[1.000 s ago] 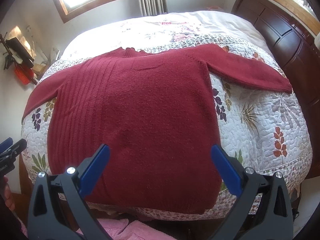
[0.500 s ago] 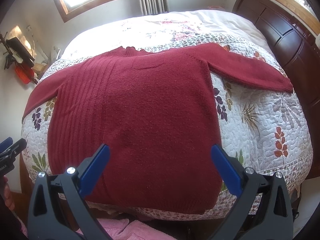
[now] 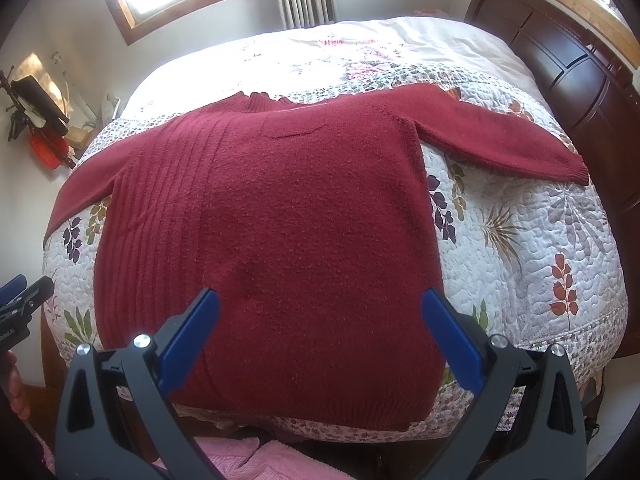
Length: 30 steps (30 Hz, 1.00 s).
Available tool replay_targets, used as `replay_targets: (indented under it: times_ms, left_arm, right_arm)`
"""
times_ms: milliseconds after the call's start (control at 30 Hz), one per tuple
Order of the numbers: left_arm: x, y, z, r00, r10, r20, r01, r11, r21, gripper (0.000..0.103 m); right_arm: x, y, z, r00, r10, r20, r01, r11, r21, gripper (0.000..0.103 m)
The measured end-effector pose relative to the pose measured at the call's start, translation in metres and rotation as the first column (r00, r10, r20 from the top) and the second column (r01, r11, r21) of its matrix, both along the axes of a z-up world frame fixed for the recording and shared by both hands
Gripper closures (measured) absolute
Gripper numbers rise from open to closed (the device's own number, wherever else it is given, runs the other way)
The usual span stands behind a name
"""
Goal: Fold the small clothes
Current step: 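Reach the right tool to the sweater sleeve cuff and close on it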
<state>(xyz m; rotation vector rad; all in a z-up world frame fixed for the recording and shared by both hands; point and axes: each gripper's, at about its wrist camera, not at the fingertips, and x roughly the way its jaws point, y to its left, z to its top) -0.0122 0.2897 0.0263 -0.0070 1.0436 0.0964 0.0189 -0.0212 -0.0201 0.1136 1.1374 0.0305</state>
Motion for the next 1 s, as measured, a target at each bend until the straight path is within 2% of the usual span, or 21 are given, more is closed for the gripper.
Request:
replay_targets:
  times_ms: [167, 233, 300, 400, 500, 633, 700, 767, 900, 1000]
  left_arm:
    - [0.005, 0.0, -0.004, 1.0, 0.003, -0.009, -0.003, 1.0, -0.001, 0.004]
    - [0.01, 0.0, -0.008, 1.0, 0.003, -0.023, -0.004, 1.0, -0.028, 0.004]
    - [0.017, -0.001, -0.01, 1.0, -0.001, -0.029, -0.001, 0.998, -0.069, 0.004]
    - [0.03, -0.011, -0.012, 1.0, -0.007, -0.018, 0.005, 0.997, -0.08, 0.004]
    - [0.053, -0.037, -0.007, 0.999, -0.03, 0.012, 0.031, 0.997, -0.067, 0.004]
    - [0.089, -0.08, -0.003, 0.996, -0.075, 0.05, 0.077, 0.996, -0.05, 0.004]
    - [0.107, -0.103, -0.002, 0.992, -0.093, 0.084, 0.095, 0.995, -0.023, 0.004]
    - [0.129, -0.13, -0.001, 0.989, -0.095, 0.109, 0.096, 0.995, -0.005, 0.004]
    - [0.168, -0.179, -0.002, 0.986, -0.126, 0.111, 0.132, 0.99, -0.053, 0.004]
    - [0.188, -0.213, -0.005, 0.983, -0.149, 0.105, 0.158, 0.984, -0.085, 0.004]
  right_arm:
    - [0.005, -0.002, -0.004, 1.0, 0.006, -0.007, -0.006, 1.0, 0.006, 0.003]
    - [0.009, -0.009, -0.005, 1.0, -0.001, -0.006, 0.001, 1.0, 0.01, 0.003]
    - [0.012, -0.019, -0.006, 1.0, -0.023, -0.001, 0.023, 1.0, 0.021, 0.003]
    - [0.022, -0.052, -0.005, 0.997, -0.076, 0.015, 0.075, 0.995, 0.07, 0.003]
    - [0.031, -0.103, 0.002, 0.981, -0.172, 0.094, 0.16, 0.98, 0.12, 0.003]
    - [0.046, -0.165, 0.007, 0.955, -0.225, 0.194, 0.225, 0.974, 0.018, 0.003]
    - [0.057, -0.195, 0.003, 0.954, -0.241, 0.176, 0.243, 0.97, 0.013, 0.003]
    - [0.074, -0.243, -0.004, 0.949, -0.282, 0.143, 0.276, 0.959, 0.058, 0.003]
    - [0.104, -0.326, -0.024, 0.933, -0.351, 0.086, 0.348, 0.936, 0.049, 0.003]
    - [0.131, -0.387, -0.049, 0.922, -0.385, 0.037, 0.384, 0.923, 0.027, 0.003]
